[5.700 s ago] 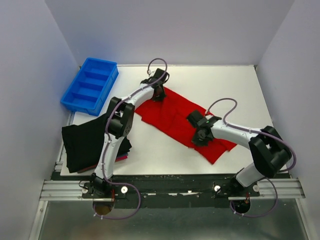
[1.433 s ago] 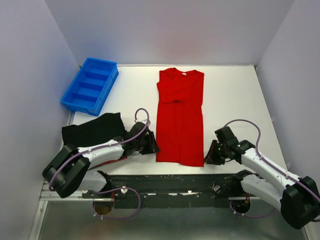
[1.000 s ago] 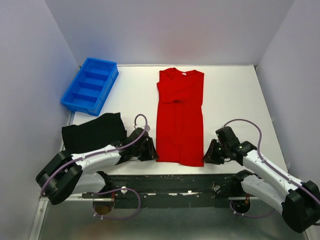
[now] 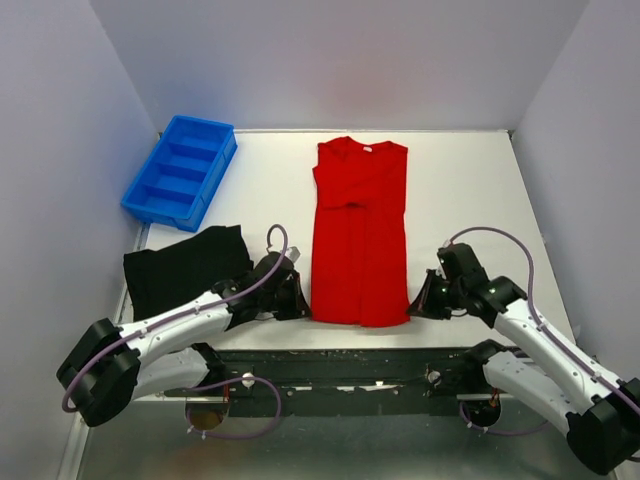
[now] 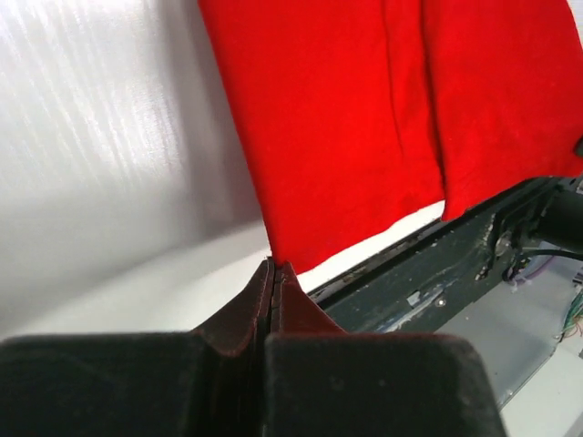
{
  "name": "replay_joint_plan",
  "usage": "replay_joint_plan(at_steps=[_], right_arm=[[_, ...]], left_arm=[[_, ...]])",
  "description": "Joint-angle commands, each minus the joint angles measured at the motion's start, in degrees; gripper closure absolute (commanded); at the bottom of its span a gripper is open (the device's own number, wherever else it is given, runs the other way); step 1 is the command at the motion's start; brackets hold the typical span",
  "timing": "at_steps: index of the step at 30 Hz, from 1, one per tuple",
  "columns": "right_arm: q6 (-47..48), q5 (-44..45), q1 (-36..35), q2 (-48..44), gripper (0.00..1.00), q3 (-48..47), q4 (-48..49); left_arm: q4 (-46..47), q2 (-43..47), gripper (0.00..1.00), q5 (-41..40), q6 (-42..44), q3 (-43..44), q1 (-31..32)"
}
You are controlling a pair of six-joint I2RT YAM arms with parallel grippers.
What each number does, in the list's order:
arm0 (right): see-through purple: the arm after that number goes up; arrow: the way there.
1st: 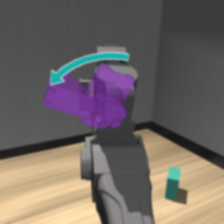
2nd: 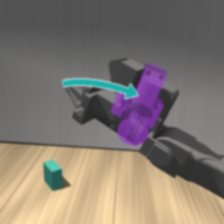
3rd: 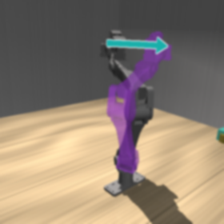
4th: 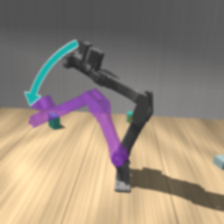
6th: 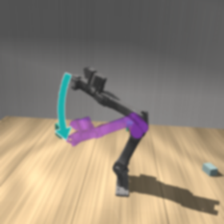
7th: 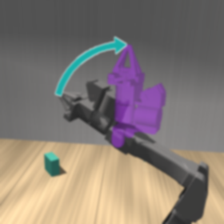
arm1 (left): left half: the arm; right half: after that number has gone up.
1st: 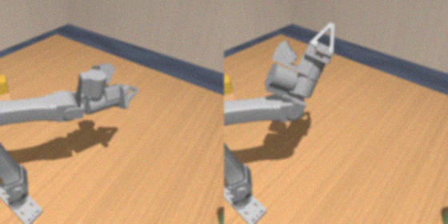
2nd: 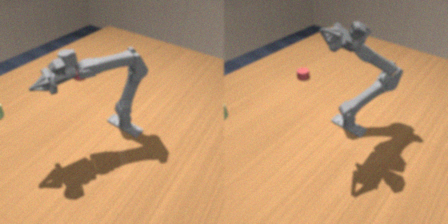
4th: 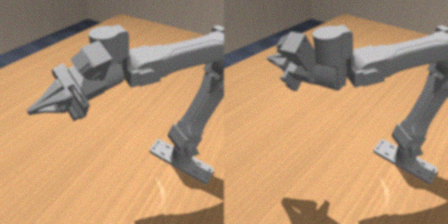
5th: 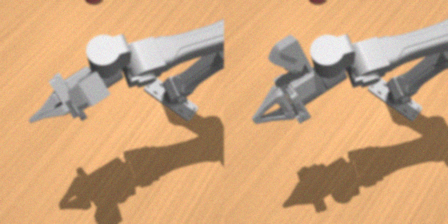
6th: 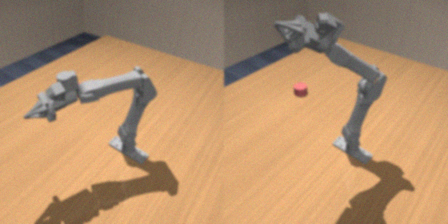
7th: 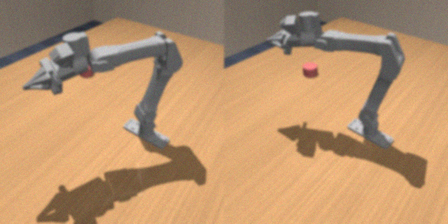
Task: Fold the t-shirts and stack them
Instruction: Grab the bottom of the folded rectangular tshirt with both arms, then fold the folded rectangular tshirt in 1/3 of the way
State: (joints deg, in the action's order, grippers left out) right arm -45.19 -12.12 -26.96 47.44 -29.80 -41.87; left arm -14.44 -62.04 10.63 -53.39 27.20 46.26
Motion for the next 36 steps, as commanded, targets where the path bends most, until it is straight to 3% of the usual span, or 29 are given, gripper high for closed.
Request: replay_joint_plan(at_steps=[1, 8, 16, 23, 36], right_arm=[[1.51, 3.67, -0.29, 1.33, 0.99, -6.92, -4.01], [3.61, 8.78, 1.64, 12.48, 0.99, -20.72, -2.79], [7.13, 6.58, 8.32, 28.75, 0.99, -31.09, 0.64], [9.24, 5.35, 12.10, 42.10, 0.99, -41.29, 0.91], [11.35, 1.84, 16.50, 57.49, 0.99, -54.21, 1.26]], left_arm=[[-2.97, 0.35, 1.00, -0.26, 0.91, 5.13, -0.03], [-0.25, -8.08, 1.00, 3.16, 6.27, 15.24, -9.33], [0.01, -21.35, 1.00, 3.77, 10.32, 29.30, -17.16], [-0.15, -33.22, 1.00, 2.82, 11.72, 38.27, -19.89], [-2.53, -44.48, 1.00, 1.50, 13.57, 51.63, -22.18]])
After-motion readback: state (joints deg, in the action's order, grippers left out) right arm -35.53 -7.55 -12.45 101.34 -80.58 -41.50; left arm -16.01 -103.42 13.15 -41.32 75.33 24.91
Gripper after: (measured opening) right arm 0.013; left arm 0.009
